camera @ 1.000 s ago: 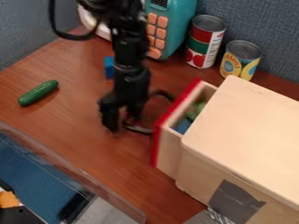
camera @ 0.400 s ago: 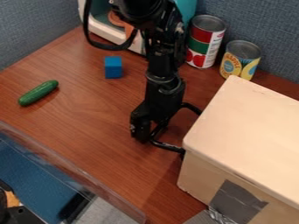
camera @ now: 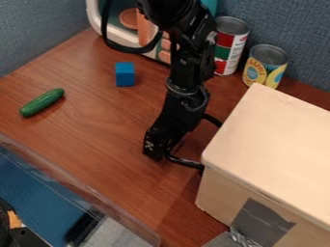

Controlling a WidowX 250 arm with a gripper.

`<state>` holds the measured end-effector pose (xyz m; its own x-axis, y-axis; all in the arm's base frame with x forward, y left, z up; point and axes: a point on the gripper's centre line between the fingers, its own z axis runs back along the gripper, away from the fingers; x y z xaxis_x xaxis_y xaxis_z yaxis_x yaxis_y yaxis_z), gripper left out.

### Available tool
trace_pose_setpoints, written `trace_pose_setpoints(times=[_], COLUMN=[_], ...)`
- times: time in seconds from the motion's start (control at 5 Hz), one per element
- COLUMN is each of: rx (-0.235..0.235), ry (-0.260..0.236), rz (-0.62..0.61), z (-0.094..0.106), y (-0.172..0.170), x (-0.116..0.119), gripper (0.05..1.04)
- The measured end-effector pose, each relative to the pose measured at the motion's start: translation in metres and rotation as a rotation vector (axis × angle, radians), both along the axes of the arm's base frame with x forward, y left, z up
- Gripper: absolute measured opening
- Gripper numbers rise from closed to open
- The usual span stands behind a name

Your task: Close the drawer

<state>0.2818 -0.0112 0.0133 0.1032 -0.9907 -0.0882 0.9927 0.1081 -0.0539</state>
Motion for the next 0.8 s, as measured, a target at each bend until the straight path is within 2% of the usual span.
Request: trace_pose_setpoints(times=[0.2,0.4,0.6,0.8], rx=[0.058,-0.042,-0.19,-0.255], ry=[-0.078,-0.072,-0.117,-0.161], rz=[0.236,0.493,0.764,0.994], z=[0.026,0.048,0.081,0.105], y=[0.049,0.099,0.149,0.169], x=[0.001,-0.013,-0.027,-0.042], gripper=[0.999,0.999,0.999,0.999])
